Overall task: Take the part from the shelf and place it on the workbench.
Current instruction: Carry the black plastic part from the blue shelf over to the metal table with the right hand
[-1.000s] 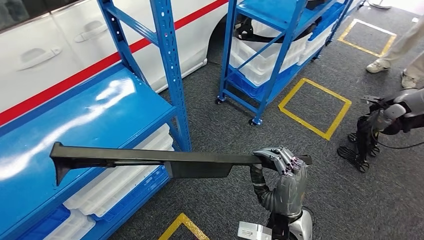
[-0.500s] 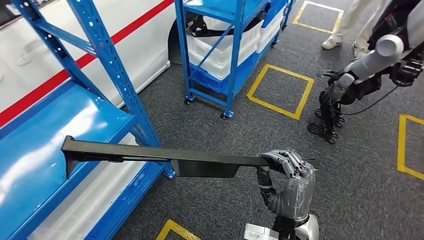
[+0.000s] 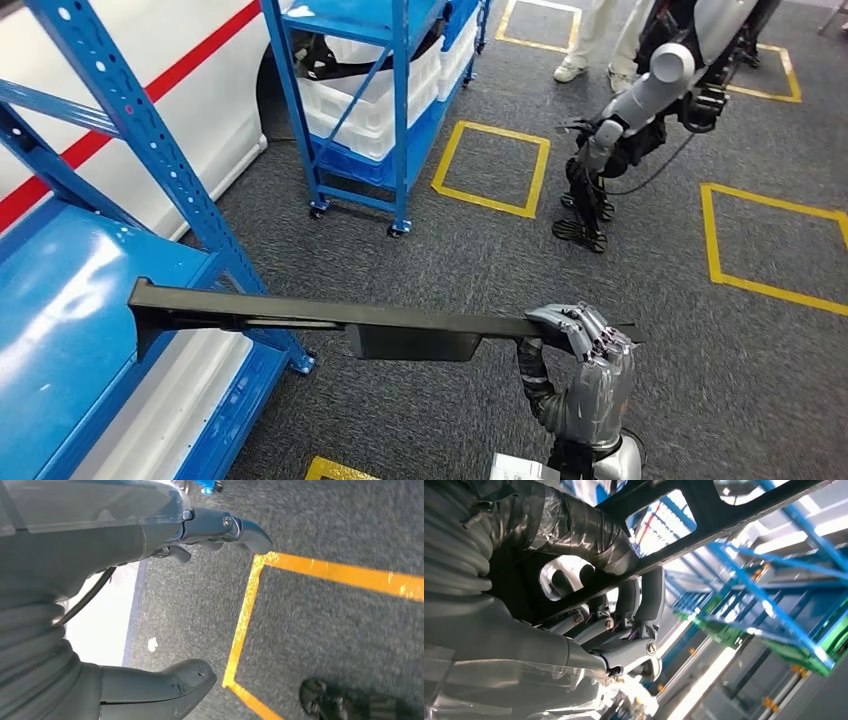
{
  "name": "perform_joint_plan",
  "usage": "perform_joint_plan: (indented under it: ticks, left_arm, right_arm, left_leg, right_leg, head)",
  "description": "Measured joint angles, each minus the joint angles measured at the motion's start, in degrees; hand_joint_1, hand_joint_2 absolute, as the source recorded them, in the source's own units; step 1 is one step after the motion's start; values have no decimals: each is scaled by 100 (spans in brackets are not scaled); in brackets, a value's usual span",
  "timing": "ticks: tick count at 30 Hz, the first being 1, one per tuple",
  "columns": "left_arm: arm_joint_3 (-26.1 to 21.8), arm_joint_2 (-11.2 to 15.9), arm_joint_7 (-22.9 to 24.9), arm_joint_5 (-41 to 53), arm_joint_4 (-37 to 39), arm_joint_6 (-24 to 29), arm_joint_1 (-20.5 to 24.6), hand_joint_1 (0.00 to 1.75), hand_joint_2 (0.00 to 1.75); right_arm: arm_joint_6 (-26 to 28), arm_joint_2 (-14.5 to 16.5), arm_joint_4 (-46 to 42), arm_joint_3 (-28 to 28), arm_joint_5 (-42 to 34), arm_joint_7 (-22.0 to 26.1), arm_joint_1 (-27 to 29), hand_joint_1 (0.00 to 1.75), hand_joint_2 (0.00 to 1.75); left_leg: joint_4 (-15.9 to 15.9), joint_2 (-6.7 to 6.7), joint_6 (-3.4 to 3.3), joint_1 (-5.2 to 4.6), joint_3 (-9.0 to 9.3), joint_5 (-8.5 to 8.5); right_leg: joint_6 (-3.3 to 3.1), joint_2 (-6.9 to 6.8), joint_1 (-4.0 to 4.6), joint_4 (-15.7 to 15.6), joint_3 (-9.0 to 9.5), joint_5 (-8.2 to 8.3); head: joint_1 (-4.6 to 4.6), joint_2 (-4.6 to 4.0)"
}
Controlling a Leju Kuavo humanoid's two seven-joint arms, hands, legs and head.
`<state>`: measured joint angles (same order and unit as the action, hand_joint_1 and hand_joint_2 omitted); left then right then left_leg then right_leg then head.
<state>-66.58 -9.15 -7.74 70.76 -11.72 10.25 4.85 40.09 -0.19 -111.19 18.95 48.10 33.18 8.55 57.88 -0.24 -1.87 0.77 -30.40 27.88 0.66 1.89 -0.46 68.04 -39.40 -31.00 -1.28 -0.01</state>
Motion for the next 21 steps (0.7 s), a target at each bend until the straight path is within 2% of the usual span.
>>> perform_joint_plan:
  ticks: [1, 2, 3, 4, 5, 6, 7, 8, 9, 11, 12, 13, 15, 16, 17, 18, 19, 20, 21]
  left_arm:
    - [-11, 1, -3, -26, 0, -76, -5, 0, 175]
    - [-26, 2, -18, -42, 0, -137, -9, 0, 175]
    - [-39, 2, -40, -57, 0, -187, -7, 0, 175]
    - [-50, 2, -63, -63, 0, -220, -1, 0, 175]
    - [-57, 0, -84, -64, 0, -243, 7, 0, 175]
    - [-61, -3, -101, -62, 0, -259, 13, 0, 175]
    - [-62, -6, -116, -57, 0, -271, 15, 0, 175]
    - [-62, -10, -126, -51, 0, -279, 16, 0, 175]
    - [-62, -12, -133, -44, 0, -286, 17, 0, 175]
    - [-61, -14, -137, -25, 0, -291, 33, 0, 175]
    - [-61, -14, -136, -14, 0, -292, 41, 0, 175]
    - [-61, -14, -133, -4, 0, -292, 46, 0, 175]
    - [-61, -13, -118, 6, 0, -293, 38, 0, 175]
    - [-61, -14, -110, 7, 0, -294, 27, 0, 175]
    - [-61, -16, -103, 8, 0, -294, 15, 0, 175]
    - [-61, -17, -97, 9, 0, -295, 2, 0, 175]
    - [-62, -17, -91, 10, 0, -294, -5, 0, 175]
    - [-62, -17, -84, 11, 0, -294, -8, 0, 175]
    - [-62, -16, -77, 13, 0, -293, -9, 0, 175]
  right_arm:
    - [0, 0, 1, 0, 7, -18, -11, 175, 175]
    - [0, -1, 2, -1, 17, -40, -16, 175, 175]
    - [0, -1, 2, -1, 27, -58, -15, 175, 175]
    - [0, -1, 1, -2, 35, -73, -15, 175, 175]
    - [0, -1, -1, -2, 43, -84, -16, 175, 175]
    - [0, -1, -3, -2, 50, -86, -22, 175, 175]
    - [-1, -1, -5, -2, 56, -87, -31, 175, 175]
    - [-1, -1, -12, -3, 63, -87, -37, 175, 175]
    - [-1, -1, -21, -6, 69, -88, -42, 175, 175]
    - [0, -1, -44, -21, 78, -90, -35, 175, 175]
    - [1, -1, -57, -30, 82, -90, -30, 175, 175]
    - [1, -1, -69, -38, 86, -89, -30, 175, 175]
    - [1, 1, -85, -45, 93, -86, -37, 175, 175]
    - [0, 2, -86, -48, 93, -86, -41, 175, 175]
    - [0, 4, -86, -49, 94, -86, -40, 175, 175]
    - [0, 4, -85, -50, 95, -86, -37, 175, 175]
    - [0, 4, -85, -51, 96, -87, -35, 175, 175]
    - [0, 5, -86, -51, 97, -87, -34, 175, 175]
    - [0, 5, -86, -52, 97, -87, -34, 175, 175]
  left_leg:
    - [1, 93, -12, -15, -8, 2]
    - [3, 185, -15, -29, -11, 6]
    - [4, 273, -16, -38, -11, 12]
    - [4, 355, -13, -45, -5, 20]
    - [5, 428, -3, -51, 7, 31]
    - [6, 492, 13, -61, 22, 45]
    - [11, 550, 37, -75, 34, 62]
    - [14, 609, 62, -86, 43, 77]
    - [16, 667, 87, -97, 49, 90]
    - [11, 768, 140, -99, 72, 129]
    - [59, 695, 172, -93, 73, 187]
    - [196, 558, 201, -85, 36, 295]
    - [812, 199, 237, -63, -207, 635]
    - [1191, 114, 243, -54, -383, 795]
    - [1483, 79, 250, -44, -533, 881]
    - [1606, 69, 257, -32, -615, 862]
    - [1524, 61, 262, -18, -607, 732]
    - [1249, 28, 265, -3, -511, 517]
    - [887, -78, 265, 18, -373, 304]
  right_leg:
    - [12, -88, -7, 359, -165, -160]
    - [19, -132, -16, 594, -265, -230]
    - [20, -157, -22, 627, -262, -192]
    - [13, -190, -24, 434, -139, -59]
    - [-8, -273, -17, 68, 79, 125]
    - [-35, -429, 9, -338, 311, 259]
    - [-69, -559, 42, -661, 487, 352]
    - [-101, -650, 77, -852, 581, 385]
    - [-124, -673, 106, -919, 597, 376]
    - [-170, -522, 101, -950, 581, 406]
    - [-198, -450, 80, -980, 590, 425]
    - [-229, -379, 57, -1010, 602, 446]
    - [-271, -244, 36, -1038, 622, 467]
    - [-280, -166, 37, -1035, 622, 469]
    - [-281, -78, 39, -1029, 623, 467]
    - [-281, 14, 37, -1018, 624, 465]
    - [-275, 108, 33, -1001, 625, 461]
    - [-263, 197, 25, -978, 626, 452]
    - [-242, 280, 14, -949, 621, 438]
  head:
    - [1, 0]
    - [1, 0]
    - [0, 0]
    - [1, -1]
    - [0, 0]
    - [1, 0]
    - [1, 0]
    - [1, 0]
    - [1, 0]
    - [1, 0]
    - [1, 0]
    - [1, 0]
    - [2, -1]
    - [2, -1]
    - [2, -1]
    - [2, -1]
    - [2, -1]
    - [2, -1]
    - [2, -1]
